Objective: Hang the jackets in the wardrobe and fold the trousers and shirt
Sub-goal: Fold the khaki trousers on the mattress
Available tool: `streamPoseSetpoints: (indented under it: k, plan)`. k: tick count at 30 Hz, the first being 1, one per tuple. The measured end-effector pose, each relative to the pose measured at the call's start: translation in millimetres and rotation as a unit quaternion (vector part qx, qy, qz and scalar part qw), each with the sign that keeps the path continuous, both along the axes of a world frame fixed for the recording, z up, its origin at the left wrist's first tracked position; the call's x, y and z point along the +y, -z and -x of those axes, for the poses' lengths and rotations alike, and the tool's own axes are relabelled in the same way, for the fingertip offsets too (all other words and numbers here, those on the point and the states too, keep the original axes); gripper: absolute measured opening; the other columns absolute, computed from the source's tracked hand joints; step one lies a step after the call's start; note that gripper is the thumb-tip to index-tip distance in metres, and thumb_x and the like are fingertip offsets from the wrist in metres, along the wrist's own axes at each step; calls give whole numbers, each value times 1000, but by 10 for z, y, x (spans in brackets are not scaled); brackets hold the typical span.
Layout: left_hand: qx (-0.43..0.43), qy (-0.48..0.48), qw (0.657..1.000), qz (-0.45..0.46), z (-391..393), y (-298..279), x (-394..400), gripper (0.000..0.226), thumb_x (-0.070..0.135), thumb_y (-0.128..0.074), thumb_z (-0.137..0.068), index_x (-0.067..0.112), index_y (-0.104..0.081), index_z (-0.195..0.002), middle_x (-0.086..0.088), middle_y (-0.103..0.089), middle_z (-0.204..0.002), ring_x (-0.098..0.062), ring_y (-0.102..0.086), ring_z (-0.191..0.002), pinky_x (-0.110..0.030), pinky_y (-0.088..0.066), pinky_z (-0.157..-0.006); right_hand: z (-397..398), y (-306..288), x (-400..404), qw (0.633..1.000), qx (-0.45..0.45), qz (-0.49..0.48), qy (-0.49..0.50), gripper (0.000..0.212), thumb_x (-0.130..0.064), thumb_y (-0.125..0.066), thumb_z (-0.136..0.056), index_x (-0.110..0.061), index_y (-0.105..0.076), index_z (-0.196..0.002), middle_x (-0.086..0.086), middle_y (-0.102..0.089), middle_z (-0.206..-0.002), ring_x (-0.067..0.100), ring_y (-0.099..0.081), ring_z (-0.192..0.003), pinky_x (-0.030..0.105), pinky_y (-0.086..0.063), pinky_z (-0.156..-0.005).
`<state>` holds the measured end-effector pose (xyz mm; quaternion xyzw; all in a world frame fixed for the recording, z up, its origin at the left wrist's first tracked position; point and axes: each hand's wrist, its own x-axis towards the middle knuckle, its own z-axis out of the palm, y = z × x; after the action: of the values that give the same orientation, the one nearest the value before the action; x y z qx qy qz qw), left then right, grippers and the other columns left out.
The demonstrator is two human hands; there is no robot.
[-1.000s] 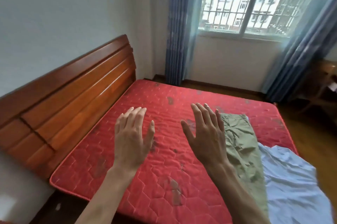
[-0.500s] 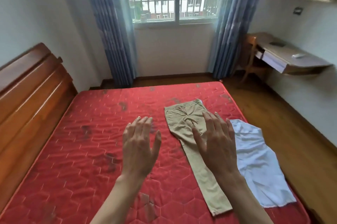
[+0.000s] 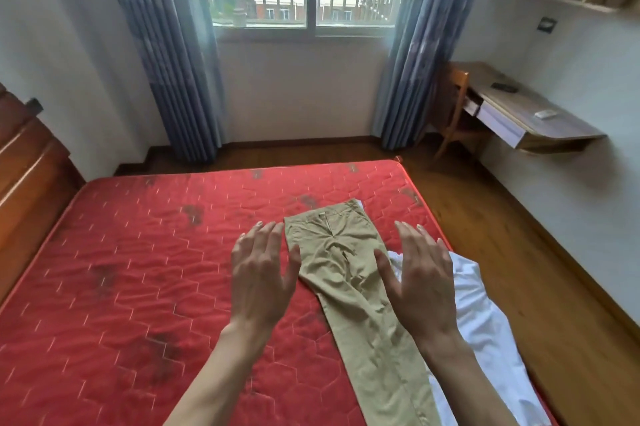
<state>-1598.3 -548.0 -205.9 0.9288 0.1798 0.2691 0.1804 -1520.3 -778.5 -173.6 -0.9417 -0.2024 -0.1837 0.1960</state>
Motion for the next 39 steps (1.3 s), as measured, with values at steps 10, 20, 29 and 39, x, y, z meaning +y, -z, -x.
streamPoseSetpoints:
  k: [10,20,29,39]
  plan:
    - [39,2,999,17,-1042,429,185,56,46,-41,-102,8,-62,-137,-13,-66,-137,-30,-56,-135,-54,-38,-117,-1019,315,205,998,62,28,4,69,-59,-35,-102,-13,-51,-151,8,-57,-151,29,-45,-147,52,-29,-124]
    - [62,-62,994,65,-2024,1122,-74,56,46,-43,-102,9,-60,-141,-12,-67,-136,-29,-57,-134,-50,-41,-113,-2281,1132,217,993,110,37,-38,71,-60,-31,-101,-13,-54,-149,8,-63,-145,30,-52,-141,52,-35,-121]
    - [116,-88,985,91,-2788,2277,3,55,43,-38,-102,10,-64,-137,-8,-69,-133,-25,-61,-129,-44,-43,-112,-3115,2578,418,987,157,24,-29,69,-54,-35,-97,-9,-59,-143,11,-65,-142,35,-55,-139,59,-39,-116]
    - [139,-149,972,114,-3481,4199,706,40,23,-59,-102,10,-61,-140,-8,-67,-133,-27,-59,-125,-48,-46,-106,-3982,4325,894,986,156,31,-57,63,-50,-47,-100,-11,-53,-150,9,-62,-143,33,-58,-133,52,-36,-115]
